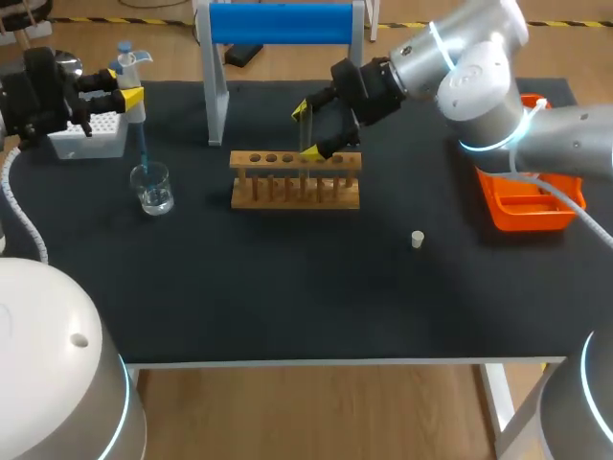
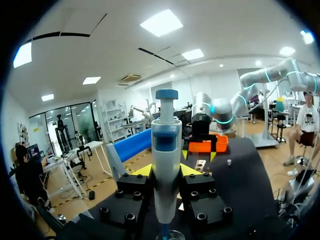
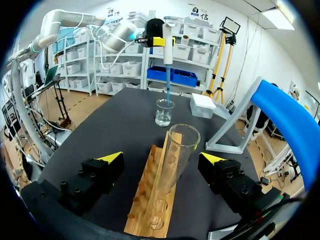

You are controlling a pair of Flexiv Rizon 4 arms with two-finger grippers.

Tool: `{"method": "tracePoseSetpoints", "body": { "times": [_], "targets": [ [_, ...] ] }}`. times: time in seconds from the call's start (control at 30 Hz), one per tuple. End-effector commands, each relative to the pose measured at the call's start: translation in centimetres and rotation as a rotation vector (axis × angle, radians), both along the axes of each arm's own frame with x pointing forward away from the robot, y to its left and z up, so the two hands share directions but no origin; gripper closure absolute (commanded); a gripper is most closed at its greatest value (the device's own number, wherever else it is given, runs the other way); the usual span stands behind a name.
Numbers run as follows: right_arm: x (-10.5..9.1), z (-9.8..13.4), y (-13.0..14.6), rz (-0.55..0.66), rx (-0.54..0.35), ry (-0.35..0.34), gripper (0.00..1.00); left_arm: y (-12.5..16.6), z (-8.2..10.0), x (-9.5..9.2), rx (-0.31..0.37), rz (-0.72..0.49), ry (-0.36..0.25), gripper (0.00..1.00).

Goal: Invert the test tube, pick up the pipette, mount the tip to pipette, aspirate from beaker and dispense into the tube, eject the tip, return the pipette, and cap with the stopper.

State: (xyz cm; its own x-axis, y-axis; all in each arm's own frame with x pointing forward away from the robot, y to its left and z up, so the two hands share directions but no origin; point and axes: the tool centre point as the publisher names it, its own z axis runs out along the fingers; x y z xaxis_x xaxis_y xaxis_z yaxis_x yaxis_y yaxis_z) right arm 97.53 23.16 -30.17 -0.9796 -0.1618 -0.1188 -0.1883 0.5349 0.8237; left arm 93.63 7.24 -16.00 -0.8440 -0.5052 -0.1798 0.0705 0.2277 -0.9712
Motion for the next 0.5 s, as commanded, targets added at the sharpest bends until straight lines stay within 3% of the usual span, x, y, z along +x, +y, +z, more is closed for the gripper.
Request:
{"method": "tracePoseSetpoints", "body": {
  "times": [0.03, 0.23, 0.5],
  "targets": [
    [0.0, 0.0, -0.1, 0.0, 0.0, -0.001, 0.0, 0.0, 1.0, -0.6, -0.001, 0.033, -0.002, 1.0],
    [0.0, 0.0, -0.1, 0.0, 0.0, -0.001, 0.0, 0.0, 2.7, -0.9, 0.01, 0.065, -0.008, 1.0],
    [0.0, 0.0, -0.1, 0.0, 0.0, -0.001, 0.0, -2.6, 6.5, -1.1, 0.042, 0.065, -0.014, 1.0]
  ]
}}
